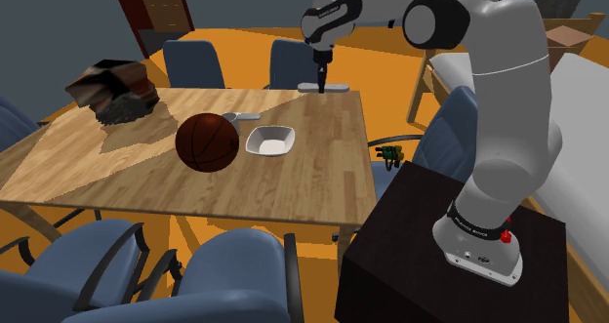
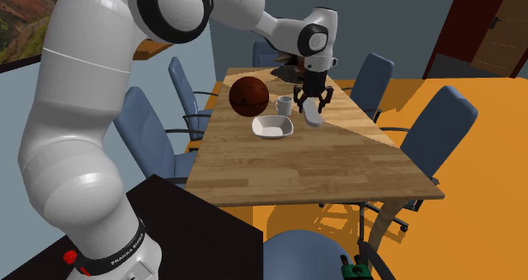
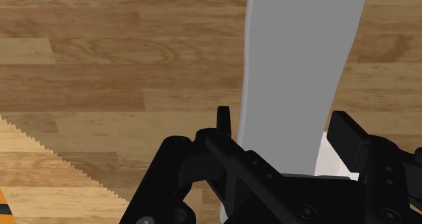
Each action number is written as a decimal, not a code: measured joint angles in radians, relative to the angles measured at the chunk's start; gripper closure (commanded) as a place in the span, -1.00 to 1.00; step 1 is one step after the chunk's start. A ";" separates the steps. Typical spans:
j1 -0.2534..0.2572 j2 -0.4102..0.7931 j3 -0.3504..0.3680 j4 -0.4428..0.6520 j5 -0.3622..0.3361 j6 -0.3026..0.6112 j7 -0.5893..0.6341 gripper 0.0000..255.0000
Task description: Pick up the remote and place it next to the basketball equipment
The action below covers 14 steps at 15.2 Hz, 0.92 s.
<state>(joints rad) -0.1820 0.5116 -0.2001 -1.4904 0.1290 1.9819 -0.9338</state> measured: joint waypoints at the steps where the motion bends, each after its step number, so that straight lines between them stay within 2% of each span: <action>1: 0.000 -0.004 0.000 0.008 -0.001 -0.012 0.001 1.00; 14: -0.002 -0.040 -0.006 0.119 -0.012 -0.158 0.012 1.00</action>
<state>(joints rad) -0.1836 0.4715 -0.2059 -1.3717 0.1175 1.8243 -0.9220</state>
